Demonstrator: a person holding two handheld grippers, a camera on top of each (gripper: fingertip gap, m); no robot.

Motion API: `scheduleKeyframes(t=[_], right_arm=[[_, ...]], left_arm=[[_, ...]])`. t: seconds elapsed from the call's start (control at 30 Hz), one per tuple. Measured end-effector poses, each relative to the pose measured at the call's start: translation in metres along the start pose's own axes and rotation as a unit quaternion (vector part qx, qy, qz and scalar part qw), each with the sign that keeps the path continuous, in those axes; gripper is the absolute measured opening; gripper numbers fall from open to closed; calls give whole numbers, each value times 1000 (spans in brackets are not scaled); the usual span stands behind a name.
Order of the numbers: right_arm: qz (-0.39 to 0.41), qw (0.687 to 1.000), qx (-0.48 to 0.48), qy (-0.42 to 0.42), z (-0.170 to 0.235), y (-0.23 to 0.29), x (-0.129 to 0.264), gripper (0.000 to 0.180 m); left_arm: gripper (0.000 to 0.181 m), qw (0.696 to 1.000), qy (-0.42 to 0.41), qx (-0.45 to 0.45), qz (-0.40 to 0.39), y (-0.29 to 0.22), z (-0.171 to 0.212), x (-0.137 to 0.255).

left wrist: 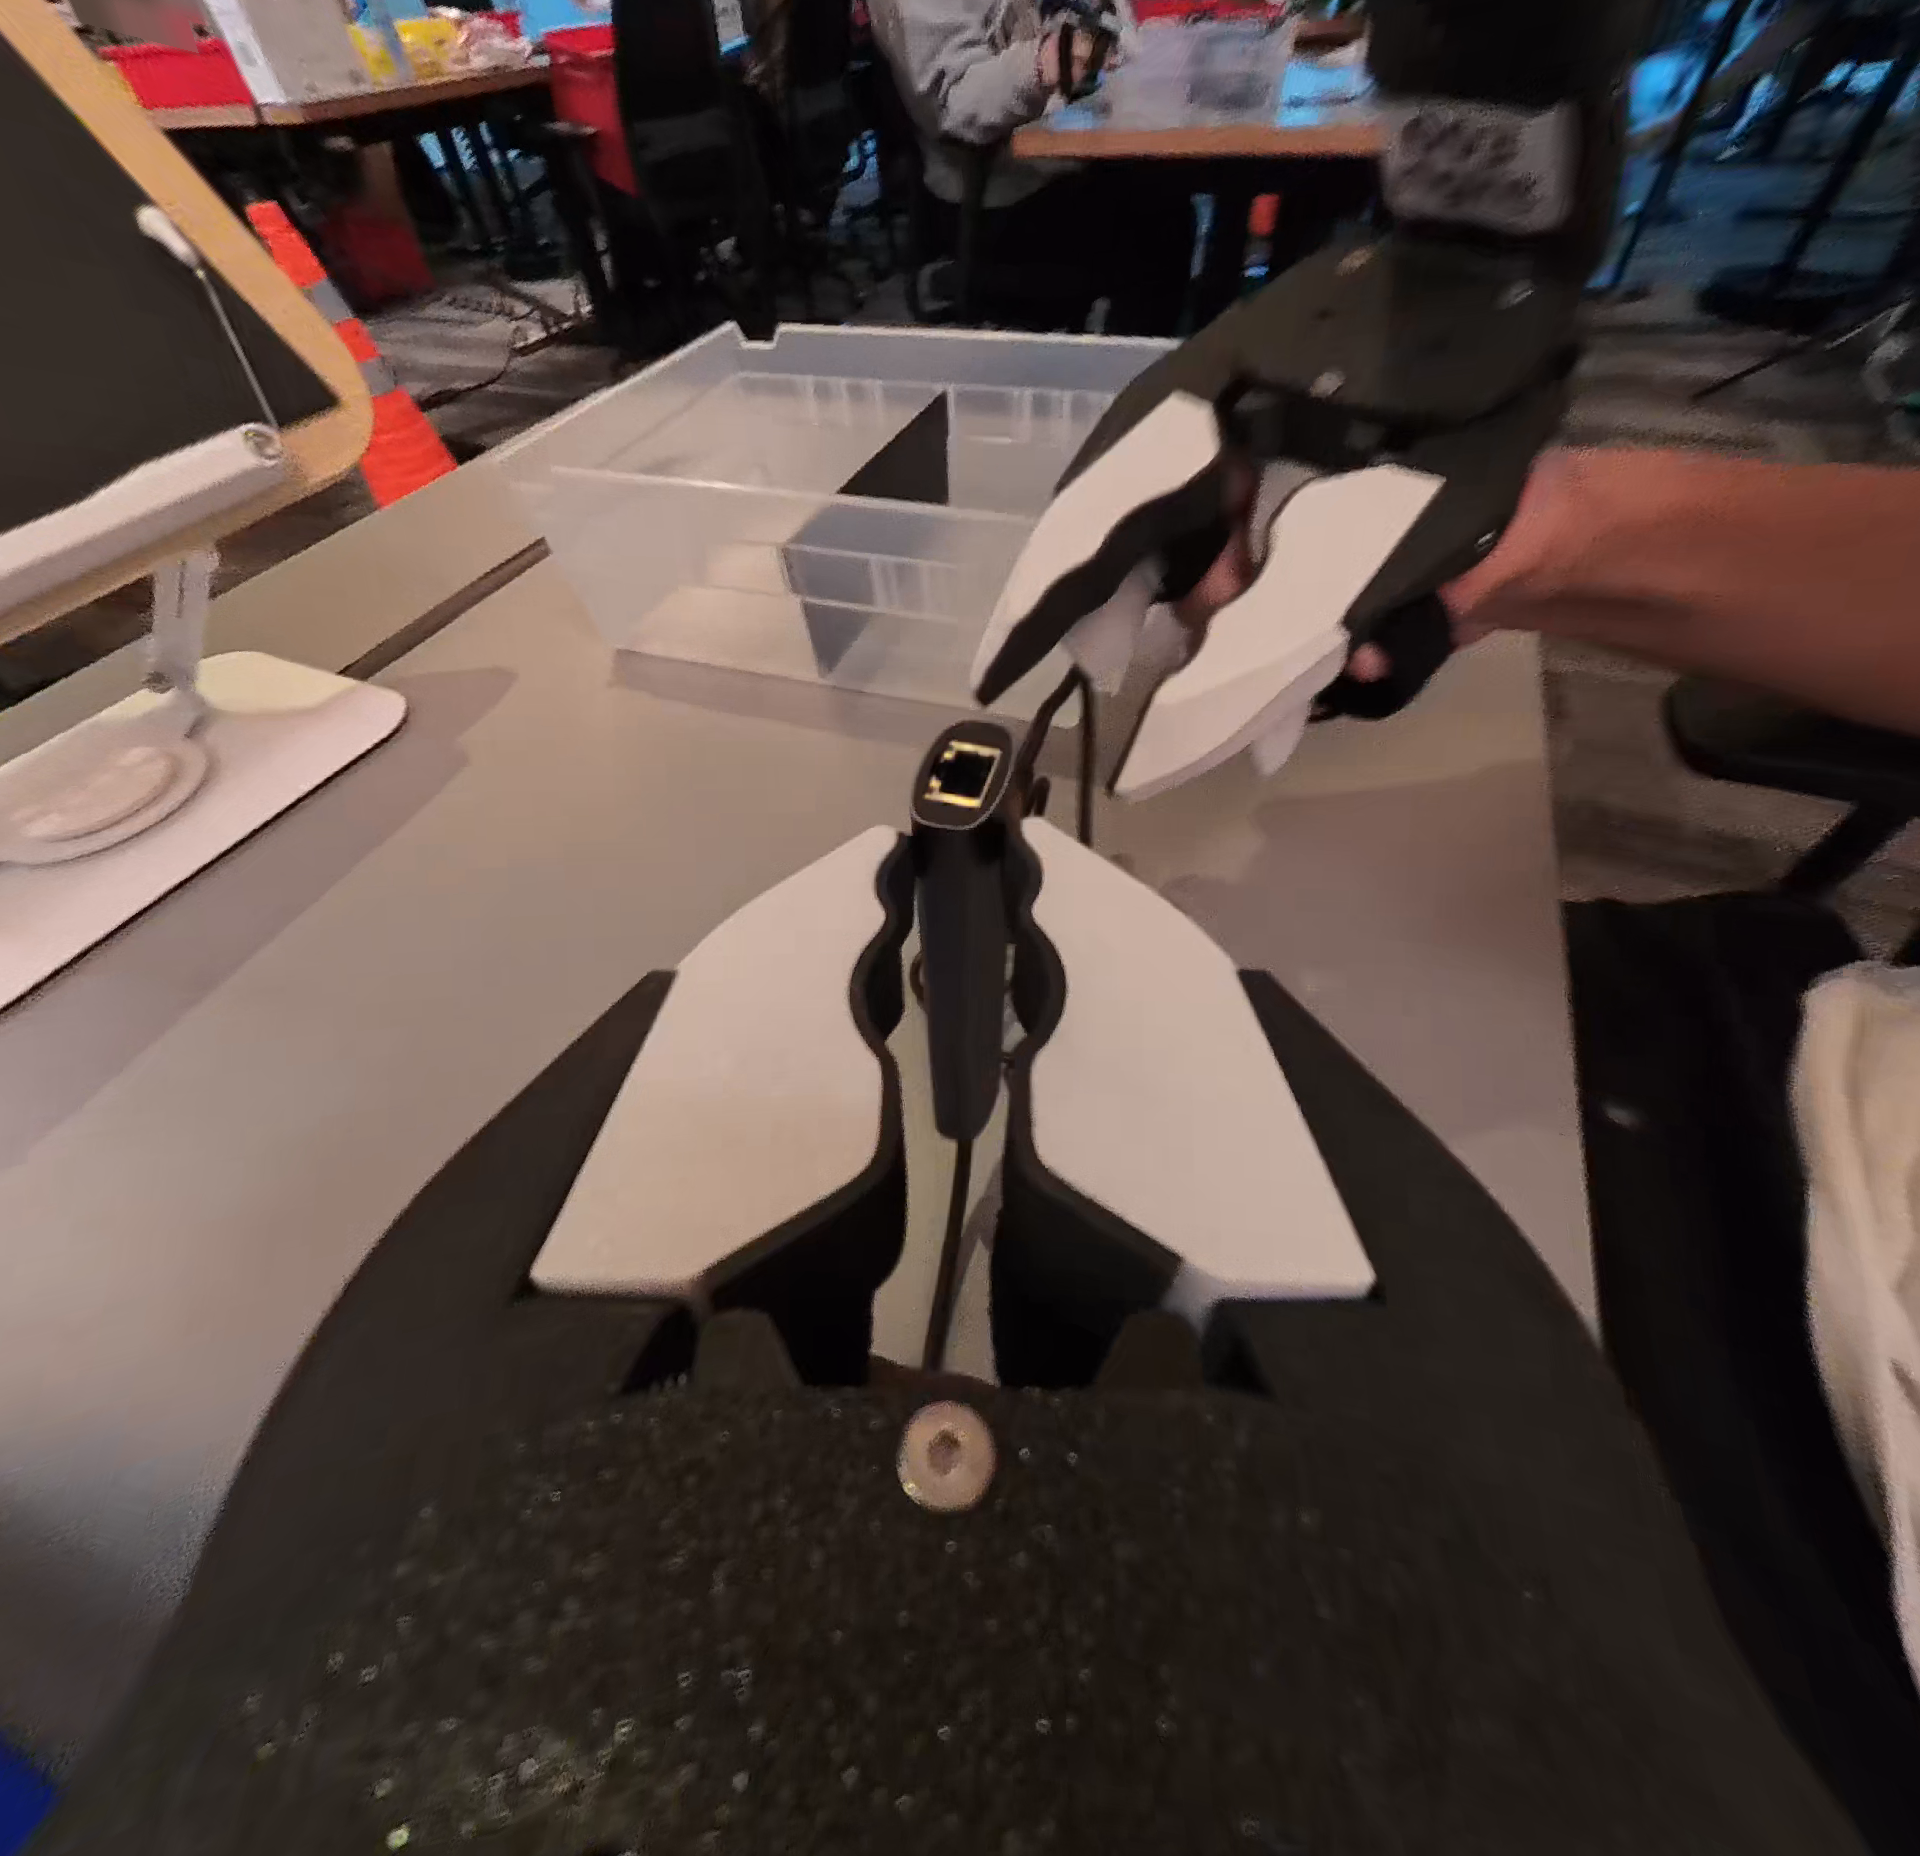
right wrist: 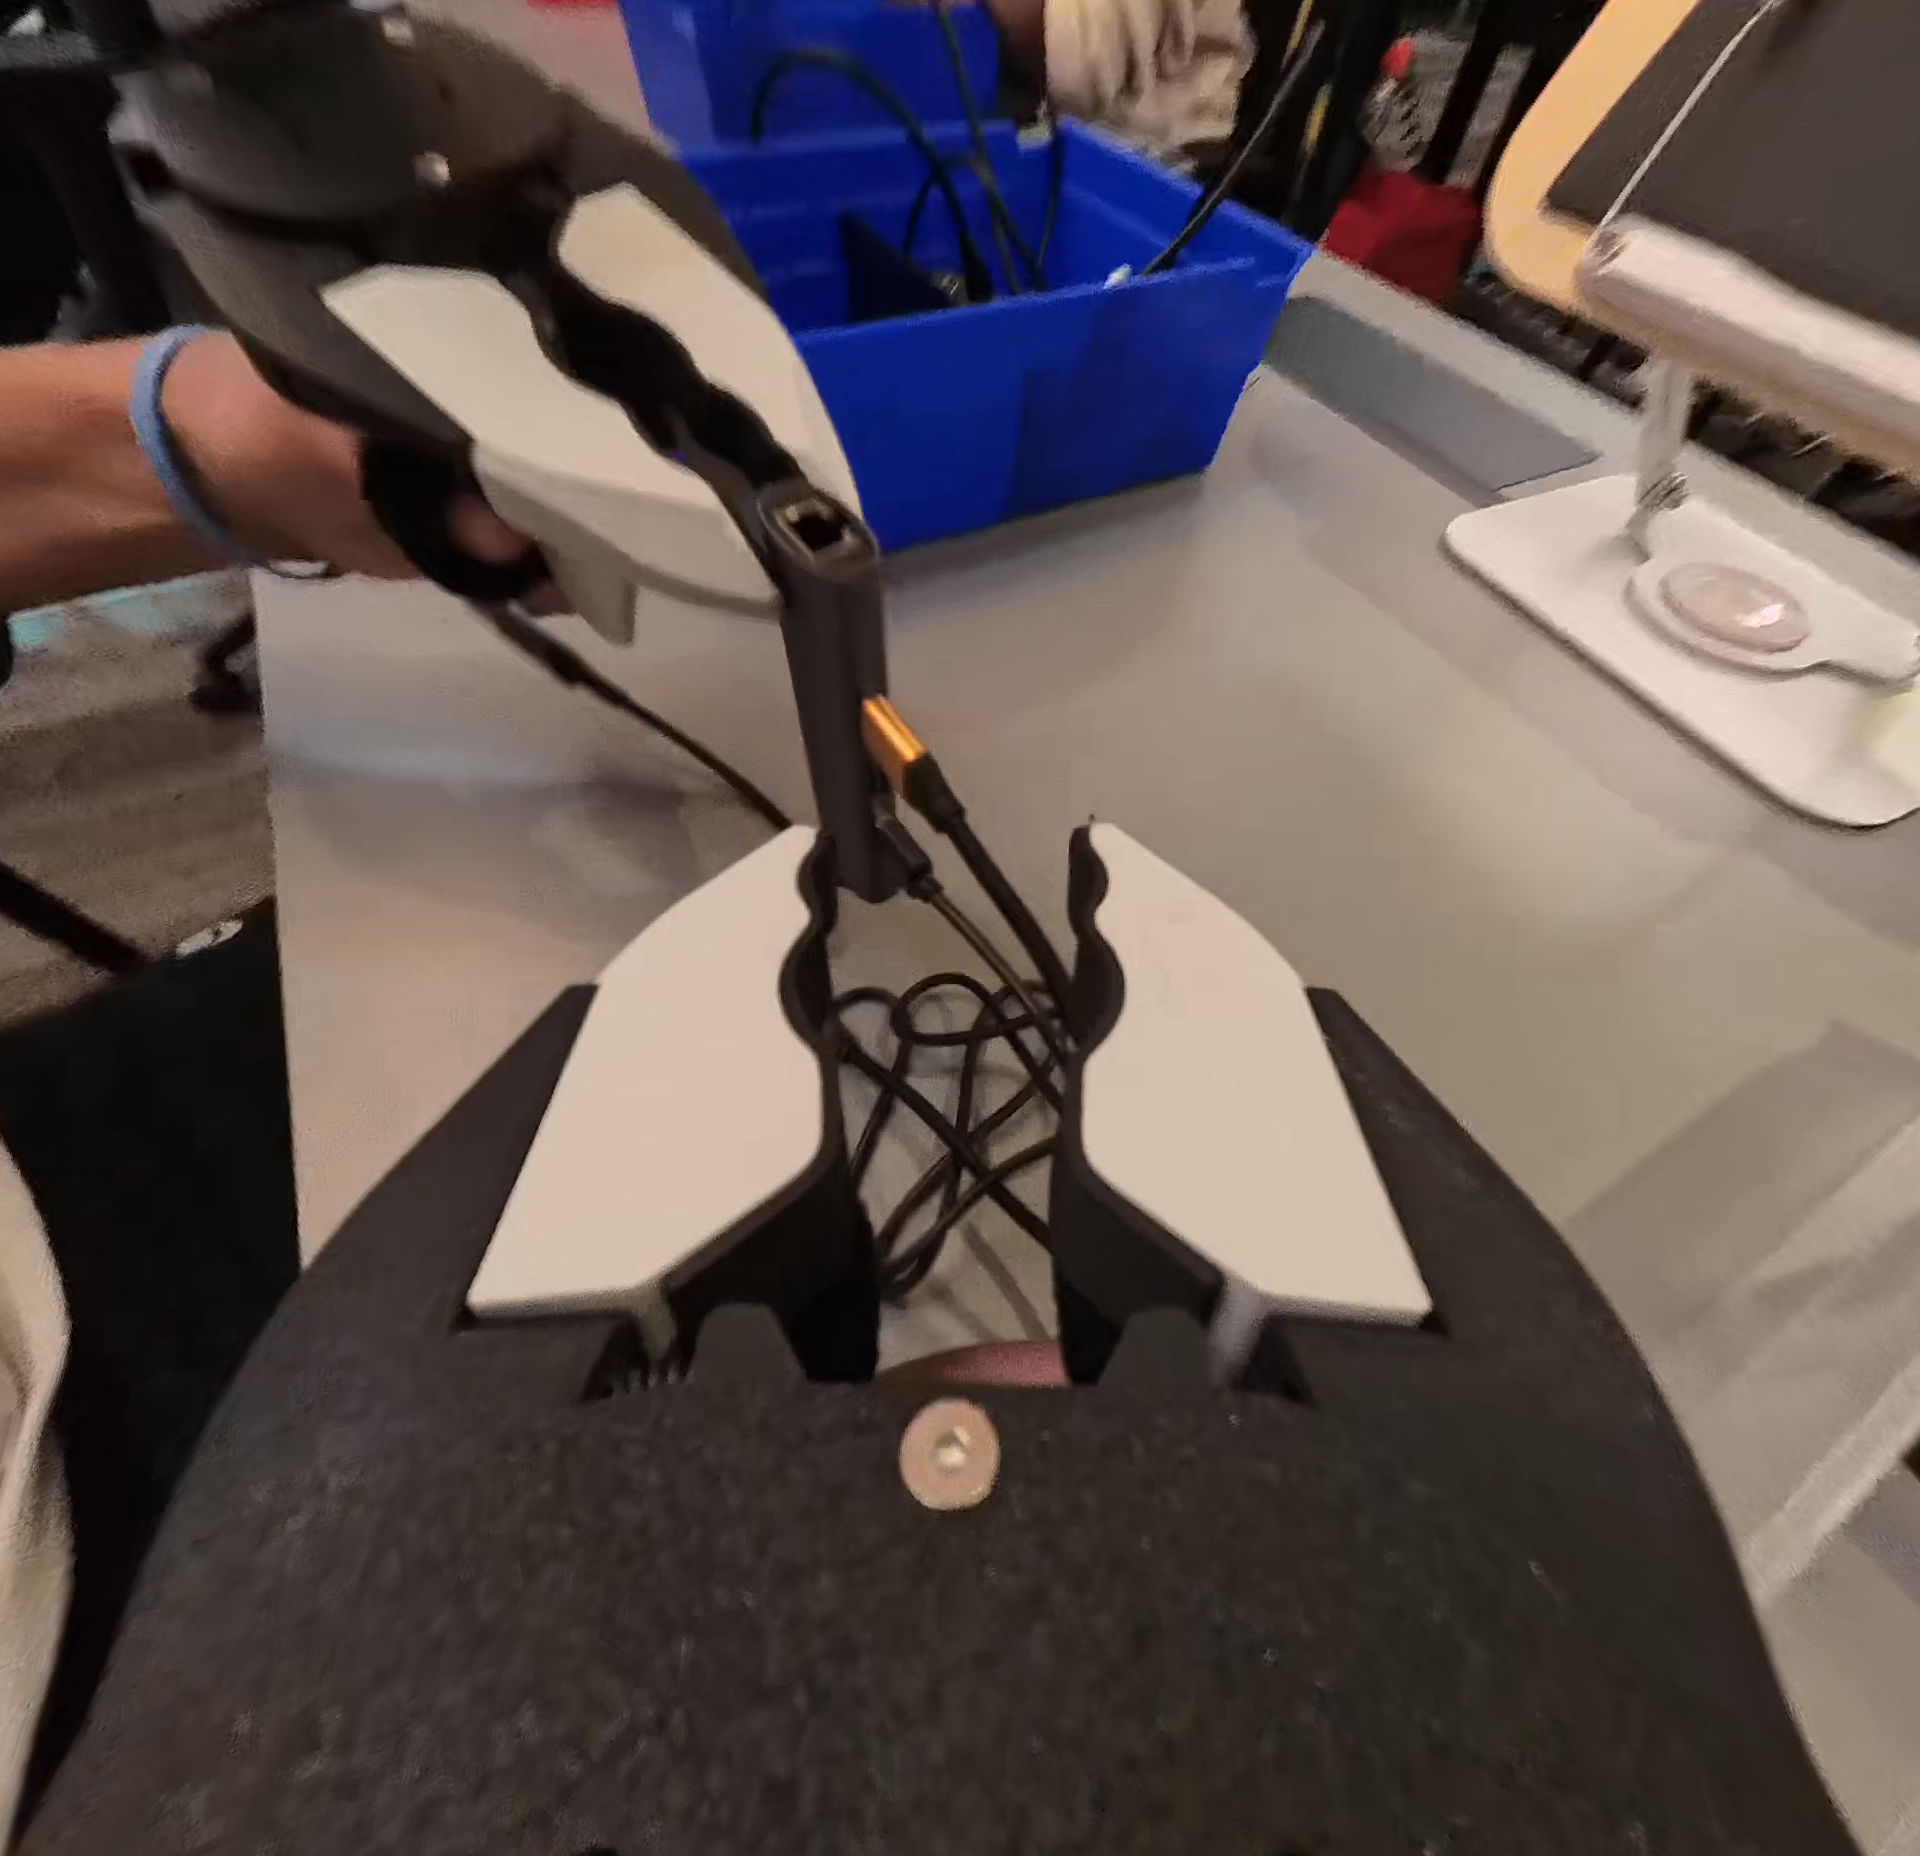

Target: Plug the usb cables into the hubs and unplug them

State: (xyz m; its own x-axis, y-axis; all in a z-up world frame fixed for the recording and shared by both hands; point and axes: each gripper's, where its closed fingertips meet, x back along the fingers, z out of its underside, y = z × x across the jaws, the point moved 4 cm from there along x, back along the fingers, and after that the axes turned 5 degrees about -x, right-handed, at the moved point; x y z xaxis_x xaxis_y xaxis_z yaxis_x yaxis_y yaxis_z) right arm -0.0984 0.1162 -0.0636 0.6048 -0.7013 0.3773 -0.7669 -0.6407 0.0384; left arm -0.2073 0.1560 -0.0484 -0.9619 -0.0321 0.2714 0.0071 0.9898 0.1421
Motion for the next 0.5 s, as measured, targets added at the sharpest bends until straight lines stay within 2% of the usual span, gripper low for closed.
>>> scheduleKeyframes(t=[0.07,0.1,0.13,0.17,0.23,0.3,0.33,0.4,0.5], right_arm=[[-12,999,-15,29,9,-3,-8,47],[-22,999,-12,40,14,-1,-12,43],[-24,999,-4,45,18,0,-15,20],[-12,999,5,49,21,-3,-16,11],[-11,999,18,45,21,-3,-14,2],[56,994,90,35,14,-7,-8,2],[109,980,159,42,11,-9,-4,2],[218,928,296,56,2,-9,3,2],[286,885,360,68,-6,-2,4,3]], left_arm=[[15,1000,-10,1,15,-3,-2,3],[15,1000,-10,-3,16,-4,-3,3],[15,1000,-7,-9,20,-6,-2,2],[15,1000,-3,-12,19,-7,-1,1],[15,1000,-1,-10,17,-9,1,0],[15,999,15,30,35,-11,5,-2],[14,996,44,70,34,-9,10,-4],[46,985,80,149,33,-7,19,-7],[52,976,46,213,-1,-4,20,-5]])
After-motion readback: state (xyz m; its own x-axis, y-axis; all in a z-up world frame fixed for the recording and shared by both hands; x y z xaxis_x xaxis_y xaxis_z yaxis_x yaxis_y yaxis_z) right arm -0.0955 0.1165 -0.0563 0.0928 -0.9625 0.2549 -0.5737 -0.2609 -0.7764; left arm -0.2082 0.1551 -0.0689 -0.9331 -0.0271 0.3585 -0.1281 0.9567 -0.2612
